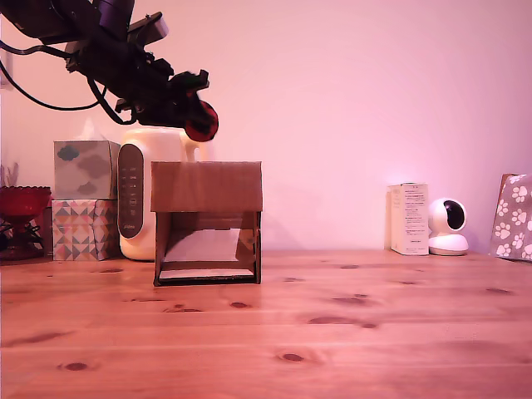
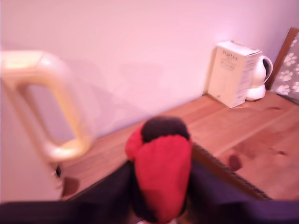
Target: Drop the footbag into the cardboard dice tower
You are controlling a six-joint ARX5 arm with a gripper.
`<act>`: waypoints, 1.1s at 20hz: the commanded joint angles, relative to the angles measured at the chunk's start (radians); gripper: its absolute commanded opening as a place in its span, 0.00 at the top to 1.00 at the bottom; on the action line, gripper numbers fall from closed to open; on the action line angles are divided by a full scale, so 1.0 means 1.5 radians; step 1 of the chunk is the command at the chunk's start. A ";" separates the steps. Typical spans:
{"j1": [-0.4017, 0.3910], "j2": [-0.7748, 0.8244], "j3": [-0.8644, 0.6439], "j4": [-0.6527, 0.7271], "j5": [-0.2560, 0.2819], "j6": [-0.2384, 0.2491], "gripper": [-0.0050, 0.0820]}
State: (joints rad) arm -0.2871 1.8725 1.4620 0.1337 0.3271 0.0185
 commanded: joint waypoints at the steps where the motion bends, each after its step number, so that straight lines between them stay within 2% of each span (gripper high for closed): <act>1: -0.002 0.012 0.006 -0.006 0.011 0.006 0.18; 4: -0.002 0.011 0.008 -0.010 0.011 0.007 0.19; 5: -0.002 0.007 0.008 -0.016 0.011 0.006 0.22; 6: -0.002 0.002 0.009 -0.025 0.011 0.006 0.28; 7: -0.002 -0.008 0.009 -0.045 0.011 0.006 0.41; 10: -0.003 -0.042 0.009 -0.111 0.011 0.006 0.97; 14: -0.003 -0.084 0.009 -0.200 0.014 0.006 0.97; 18: -0.003 -0.097 0.008 -0.276 0.041 0.006 0.97; 22: -0.014 -0.107 -0.036 -0.278 0.041 0.006 0.97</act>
State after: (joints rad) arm -0.2977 1.7096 1.4551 -0.2836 0.3855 0.0223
